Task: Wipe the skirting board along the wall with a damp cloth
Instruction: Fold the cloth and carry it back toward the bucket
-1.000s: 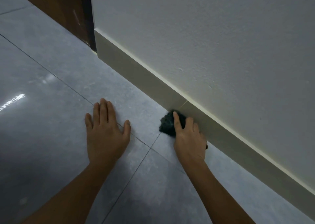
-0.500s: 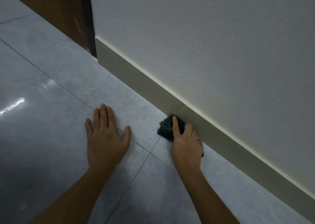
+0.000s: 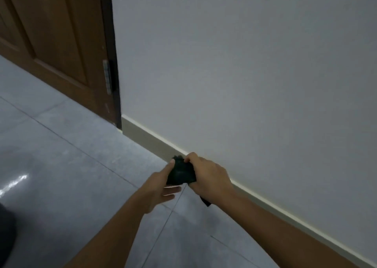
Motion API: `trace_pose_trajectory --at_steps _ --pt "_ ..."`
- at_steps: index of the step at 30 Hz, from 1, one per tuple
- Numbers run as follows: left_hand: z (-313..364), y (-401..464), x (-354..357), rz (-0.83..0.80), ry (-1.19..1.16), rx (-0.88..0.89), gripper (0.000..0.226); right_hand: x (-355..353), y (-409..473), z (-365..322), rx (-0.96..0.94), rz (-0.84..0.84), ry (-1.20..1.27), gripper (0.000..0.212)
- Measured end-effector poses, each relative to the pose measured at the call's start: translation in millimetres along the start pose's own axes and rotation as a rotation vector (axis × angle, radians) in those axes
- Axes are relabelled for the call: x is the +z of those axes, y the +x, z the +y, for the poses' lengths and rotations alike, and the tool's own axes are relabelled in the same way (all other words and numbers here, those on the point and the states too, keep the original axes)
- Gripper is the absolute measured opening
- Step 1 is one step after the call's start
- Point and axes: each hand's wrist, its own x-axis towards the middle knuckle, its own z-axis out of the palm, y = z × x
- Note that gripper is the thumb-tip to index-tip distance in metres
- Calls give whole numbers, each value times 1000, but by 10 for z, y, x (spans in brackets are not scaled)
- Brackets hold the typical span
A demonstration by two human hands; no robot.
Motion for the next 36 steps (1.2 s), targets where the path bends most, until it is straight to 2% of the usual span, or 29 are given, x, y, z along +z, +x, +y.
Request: trace_pose_trajectory --at_steps 4,7,9,14,18,20,23,25,27,29,33,36 --pt "399 -387 160 -36 -98 104 36 -604 -156 -152 -48 -21 111 41" --pt "796 -824 234 -81 -173 216 23 -1204 -292 -227 -58 -34 304 58" --pt "1006 -1076 240 -79 -153 293 23 -1537 -425 -314 -42 -51 434 67" --pt "1418 -1805 321 -51 -189 454 26 -2147 -864 -572 133 99 753 66" --pt "1631 -2403 476 -57 -185 612 29 -2452 -1137 -768 322 110 1261 66" --pt "1706 -2613 537 43 -127 697 31 -2566 -1208 -881 366 195 1416 58" --pt "1785 -2972 543 300 52 858 34 -2806 -1315 -1109 444 363 1582 53" --pt "1773 -3218 529 397 63 919 35 -2950 -1431 -1299 501 364 1738 54" --pt "1775 -3447 495 418 -1 936 36 -3072 -1551 -1487 493 353 1884 48" --pt "1805 -3581 393 368 -55 867 43 -3117 -1605 -1630 411 436 1823 40" --pt "1752 -3772 -34 88 -125 661 54 -2959 -1650 -1890 297 639 1274 36" --pt "1590 -3866 -406 155 -4 609 49 -2793 -1624 -2135 276 675 1014 34"
